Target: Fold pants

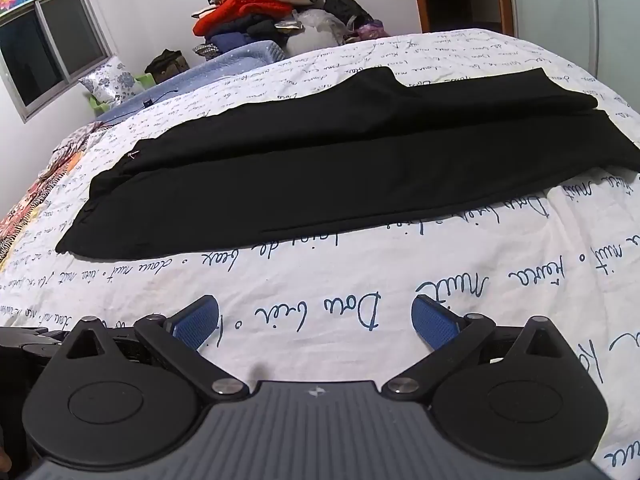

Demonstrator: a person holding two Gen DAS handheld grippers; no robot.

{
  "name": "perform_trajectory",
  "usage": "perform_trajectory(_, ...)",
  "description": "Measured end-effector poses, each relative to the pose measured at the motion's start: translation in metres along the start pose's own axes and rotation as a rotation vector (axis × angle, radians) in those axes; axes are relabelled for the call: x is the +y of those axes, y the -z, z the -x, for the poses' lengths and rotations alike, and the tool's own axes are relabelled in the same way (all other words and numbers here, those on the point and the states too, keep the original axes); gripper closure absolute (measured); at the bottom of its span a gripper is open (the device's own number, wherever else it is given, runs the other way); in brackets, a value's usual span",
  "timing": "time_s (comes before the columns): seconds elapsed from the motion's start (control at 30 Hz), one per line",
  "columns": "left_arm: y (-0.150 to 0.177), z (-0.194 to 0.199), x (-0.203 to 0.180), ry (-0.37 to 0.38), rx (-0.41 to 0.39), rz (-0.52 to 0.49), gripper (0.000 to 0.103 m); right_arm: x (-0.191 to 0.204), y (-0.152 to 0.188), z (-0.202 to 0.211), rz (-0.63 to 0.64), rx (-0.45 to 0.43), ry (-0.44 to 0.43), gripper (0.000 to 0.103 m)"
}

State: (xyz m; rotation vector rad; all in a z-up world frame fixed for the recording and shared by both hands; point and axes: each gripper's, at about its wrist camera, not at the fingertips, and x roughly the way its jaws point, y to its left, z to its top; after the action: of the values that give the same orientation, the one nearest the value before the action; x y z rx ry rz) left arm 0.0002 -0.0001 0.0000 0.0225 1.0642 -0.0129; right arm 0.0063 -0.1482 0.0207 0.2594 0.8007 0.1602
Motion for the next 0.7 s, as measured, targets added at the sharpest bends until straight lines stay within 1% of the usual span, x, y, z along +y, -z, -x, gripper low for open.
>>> perform_trajectory(0.33,-0.0038,-0.0007,0.0063,0.003,0.0,0.004,0.0,0.0018,0.0015,-0.0019,0.0,0.009,0.001,0.0)
perform_trajectory(0.37,-0.0034,-0.0015,0.0006,0.0,0.001,0.002,0.0,0.0016,0.0011,-0.002,0.001,0.011,0.001,0.0)
perform_trajectory(0.7,-0.0026,-0.0011,0.0002,0.0,0.001,0.002,0.0,0.0012,0.0012,-0.003,-0.003,0.016,-0.001,0.0)
